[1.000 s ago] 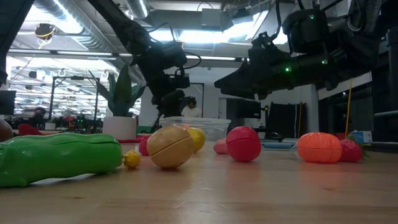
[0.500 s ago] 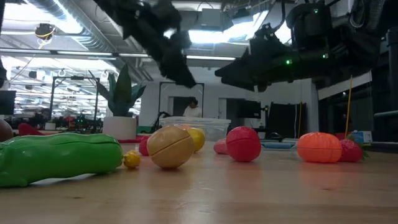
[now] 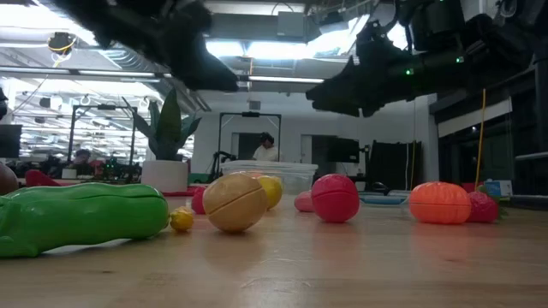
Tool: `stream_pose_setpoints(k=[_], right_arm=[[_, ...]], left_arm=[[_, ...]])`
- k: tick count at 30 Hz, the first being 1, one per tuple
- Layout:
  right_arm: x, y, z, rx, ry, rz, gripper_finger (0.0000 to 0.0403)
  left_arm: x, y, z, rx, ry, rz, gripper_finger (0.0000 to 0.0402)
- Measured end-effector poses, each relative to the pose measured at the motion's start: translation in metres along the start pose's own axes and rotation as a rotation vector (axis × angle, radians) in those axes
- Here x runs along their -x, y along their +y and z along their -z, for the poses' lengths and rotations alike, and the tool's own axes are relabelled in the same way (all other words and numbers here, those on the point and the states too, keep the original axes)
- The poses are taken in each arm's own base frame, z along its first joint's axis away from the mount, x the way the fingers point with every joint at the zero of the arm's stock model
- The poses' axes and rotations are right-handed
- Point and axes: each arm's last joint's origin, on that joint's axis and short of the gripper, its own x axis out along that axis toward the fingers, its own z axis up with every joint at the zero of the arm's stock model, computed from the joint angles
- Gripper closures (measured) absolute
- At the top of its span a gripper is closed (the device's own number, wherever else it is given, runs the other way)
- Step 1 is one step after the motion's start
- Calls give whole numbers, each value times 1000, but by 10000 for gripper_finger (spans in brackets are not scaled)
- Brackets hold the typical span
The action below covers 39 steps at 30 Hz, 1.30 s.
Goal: Pick and placing Produce into tupperware
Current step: Put the right red strawberry into the transparent container
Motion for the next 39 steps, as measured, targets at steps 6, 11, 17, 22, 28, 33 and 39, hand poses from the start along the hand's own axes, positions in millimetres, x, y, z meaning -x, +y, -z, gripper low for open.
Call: stream_pose_setpoints(k=[6, 11, 17, 22, 28, 33, 39], right_arm=[[8, 10, -11, -4, -39, -82, 108], [14, 21, -9, 16, 20, -138, 108], [26, 27, -18, 9, 23, -207, 108], [48, 23, -29, -7, 115, -303, 108], [78, 12, -38, -101, 227, -290, 108], [104, 10, -49, -78, 212, -335, 108], [127, 6, -48, -38, 260, -249, 108]], left_arm=[[27, -25, 29, -14, -77, 19, 198], [41, -41, 53, -42, -151, 86, 198], [52, -54, 67, -65, -171, 169, 198], [56, -59, 67, -78, -187, 193, 198], [56, -59, 67, -79, -185, 162, 198], [56, -59, 66, -76, -192, 162, 198], [57, -59, 64, -69, -218, 162, 198]])
